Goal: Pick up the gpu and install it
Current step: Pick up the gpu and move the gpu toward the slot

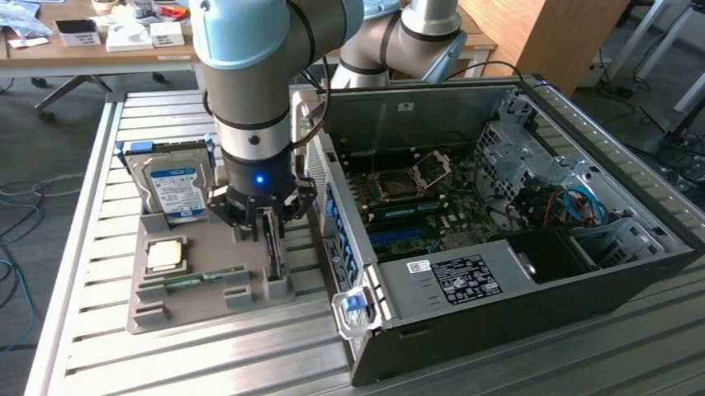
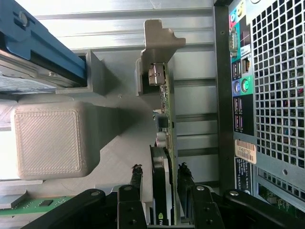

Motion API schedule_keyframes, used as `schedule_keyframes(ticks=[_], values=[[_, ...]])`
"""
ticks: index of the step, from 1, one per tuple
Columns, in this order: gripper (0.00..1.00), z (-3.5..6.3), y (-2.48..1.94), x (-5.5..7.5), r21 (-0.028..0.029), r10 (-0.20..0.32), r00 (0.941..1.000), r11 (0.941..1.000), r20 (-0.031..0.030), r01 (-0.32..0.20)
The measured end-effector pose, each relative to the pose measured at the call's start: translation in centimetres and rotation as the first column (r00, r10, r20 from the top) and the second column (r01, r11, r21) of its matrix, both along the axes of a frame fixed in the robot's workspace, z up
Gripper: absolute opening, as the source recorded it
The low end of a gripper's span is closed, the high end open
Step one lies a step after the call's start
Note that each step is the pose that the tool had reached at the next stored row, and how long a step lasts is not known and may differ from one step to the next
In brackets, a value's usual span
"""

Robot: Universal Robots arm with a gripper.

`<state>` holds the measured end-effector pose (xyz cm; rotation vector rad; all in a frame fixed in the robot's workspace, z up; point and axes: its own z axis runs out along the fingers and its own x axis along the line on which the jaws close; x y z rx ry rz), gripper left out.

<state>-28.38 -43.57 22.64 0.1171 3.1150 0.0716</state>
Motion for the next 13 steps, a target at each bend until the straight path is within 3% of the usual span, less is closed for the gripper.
schedule_keyframes(ticks=[9,10,13], values=[[0.42,0.0,0.0,0.0,0.0,0.0,1.0,1.0,0.0,0.0],[0.35,0.0,0.0,0.0,0.0,0.0,1.0,1.0,0.0,0.0],[0.35,0.0,0.0,0.0,0.0,0.0,1.0,1.0,0.0,0.0]])
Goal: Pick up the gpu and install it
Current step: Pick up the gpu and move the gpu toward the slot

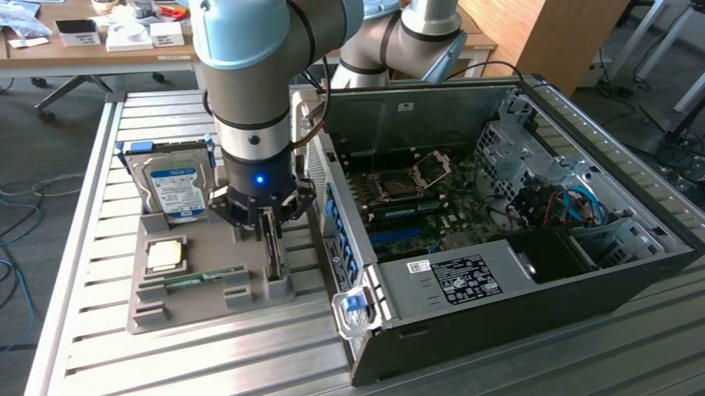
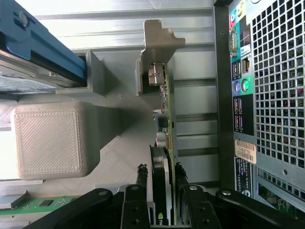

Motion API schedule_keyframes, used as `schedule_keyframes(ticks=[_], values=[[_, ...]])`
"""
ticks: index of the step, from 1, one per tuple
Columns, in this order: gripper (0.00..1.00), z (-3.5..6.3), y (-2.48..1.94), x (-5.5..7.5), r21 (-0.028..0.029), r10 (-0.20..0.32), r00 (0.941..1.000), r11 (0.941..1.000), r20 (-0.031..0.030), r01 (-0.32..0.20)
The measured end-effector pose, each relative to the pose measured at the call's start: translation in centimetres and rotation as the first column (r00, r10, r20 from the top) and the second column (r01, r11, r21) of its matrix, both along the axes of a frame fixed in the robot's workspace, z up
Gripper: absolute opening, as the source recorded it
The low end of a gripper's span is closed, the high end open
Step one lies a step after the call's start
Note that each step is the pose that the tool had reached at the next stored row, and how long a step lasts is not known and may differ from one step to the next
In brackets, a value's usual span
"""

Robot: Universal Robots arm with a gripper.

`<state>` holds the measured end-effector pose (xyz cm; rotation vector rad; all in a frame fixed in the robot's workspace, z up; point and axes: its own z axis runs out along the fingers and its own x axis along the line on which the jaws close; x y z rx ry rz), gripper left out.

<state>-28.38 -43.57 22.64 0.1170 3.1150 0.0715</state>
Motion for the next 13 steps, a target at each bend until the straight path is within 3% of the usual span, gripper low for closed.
schedule_keyframes(ticks=[13], values=[[0.35,-0.01,0.0,0.13,0.0001,0.0,1.0,1.0,0.0001,0.0]])
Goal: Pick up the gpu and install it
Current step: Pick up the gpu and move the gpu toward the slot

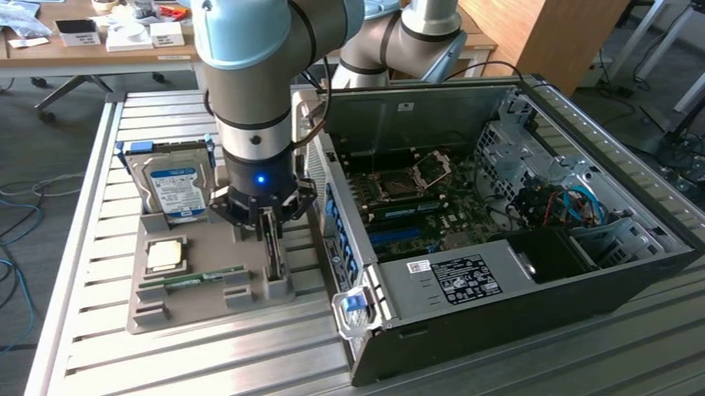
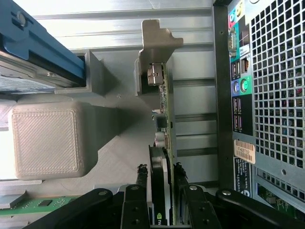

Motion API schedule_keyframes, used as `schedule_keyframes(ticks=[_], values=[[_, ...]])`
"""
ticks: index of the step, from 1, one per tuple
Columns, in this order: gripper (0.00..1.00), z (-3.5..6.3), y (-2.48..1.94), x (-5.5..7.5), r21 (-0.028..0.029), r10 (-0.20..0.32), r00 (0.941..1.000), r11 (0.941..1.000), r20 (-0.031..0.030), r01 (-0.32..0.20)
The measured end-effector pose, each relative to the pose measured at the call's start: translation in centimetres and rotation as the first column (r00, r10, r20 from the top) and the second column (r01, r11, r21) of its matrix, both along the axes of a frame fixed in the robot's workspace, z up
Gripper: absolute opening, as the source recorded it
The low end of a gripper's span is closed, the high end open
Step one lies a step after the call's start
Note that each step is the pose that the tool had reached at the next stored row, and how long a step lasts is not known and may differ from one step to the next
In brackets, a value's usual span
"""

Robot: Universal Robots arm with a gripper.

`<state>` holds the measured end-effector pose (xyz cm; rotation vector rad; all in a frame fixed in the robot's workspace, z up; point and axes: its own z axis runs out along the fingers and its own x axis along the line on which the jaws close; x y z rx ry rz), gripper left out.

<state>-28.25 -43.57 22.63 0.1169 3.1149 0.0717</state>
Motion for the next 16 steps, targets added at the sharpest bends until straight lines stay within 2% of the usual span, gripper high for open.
schedule_keyframes(ticks=[13,15,16], values=[[0.35,0.0,0.0,0.03,-0.0001,0.0,1.0,1.0,-0.0001,0.0],[0.33,0.01,0.0,0.03,-0.0003,0.0,1.0,1.0,-0.0002,0.0],[0.27,0.01,0.0,0.03,-0.0002,0.0,1.0,1.0,-0.0001,0.0]])
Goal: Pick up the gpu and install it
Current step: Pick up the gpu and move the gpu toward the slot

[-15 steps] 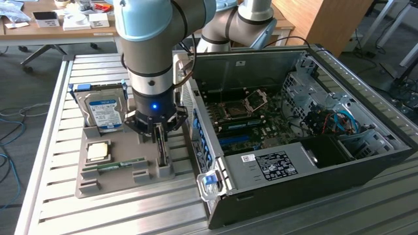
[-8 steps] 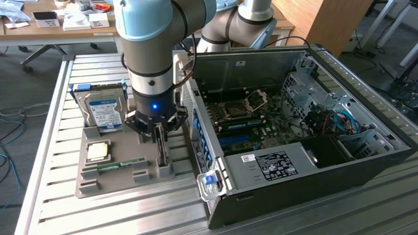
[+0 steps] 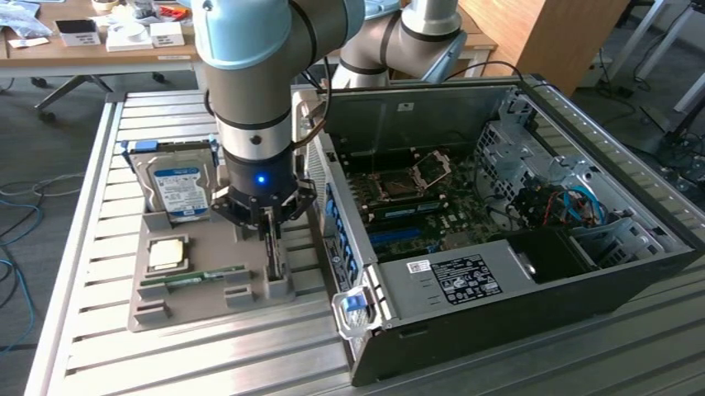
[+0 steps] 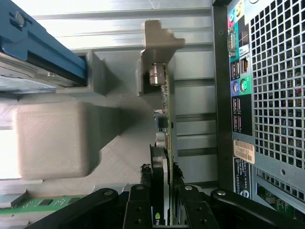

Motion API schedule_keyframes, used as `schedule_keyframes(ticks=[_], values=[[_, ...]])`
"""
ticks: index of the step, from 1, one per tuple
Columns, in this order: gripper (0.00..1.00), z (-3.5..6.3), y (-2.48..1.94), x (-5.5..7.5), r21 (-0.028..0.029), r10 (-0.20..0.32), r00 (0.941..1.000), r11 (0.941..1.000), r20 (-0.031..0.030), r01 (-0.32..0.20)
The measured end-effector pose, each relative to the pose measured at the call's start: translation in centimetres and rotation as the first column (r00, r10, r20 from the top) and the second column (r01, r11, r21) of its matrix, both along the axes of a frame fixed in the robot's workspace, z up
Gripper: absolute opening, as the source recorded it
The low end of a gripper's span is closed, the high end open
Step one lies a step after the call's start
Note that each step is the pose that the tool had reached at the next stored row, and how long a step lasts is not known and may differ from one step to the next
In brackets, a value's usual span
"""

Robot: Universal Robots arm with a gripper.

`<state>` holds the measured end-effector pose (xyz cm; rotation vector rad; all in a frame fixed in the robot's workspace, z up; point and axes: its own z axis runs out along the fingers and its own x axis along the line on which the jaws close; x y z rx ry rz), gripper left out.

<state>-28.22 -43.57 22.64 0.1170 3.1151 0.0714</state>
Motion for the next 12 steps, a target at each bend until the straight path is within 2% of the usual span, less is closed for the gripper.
schedule_keyframes(ticks=[6,12], values=[[0.27,0.0,0.0,0.0,0.0001,0.0,1.0,1.0,0.0,0.0],[0.27,0.0,0.0,0.0,0.0003,0.032,0.9995,0.9995,0.0,-0.032]])
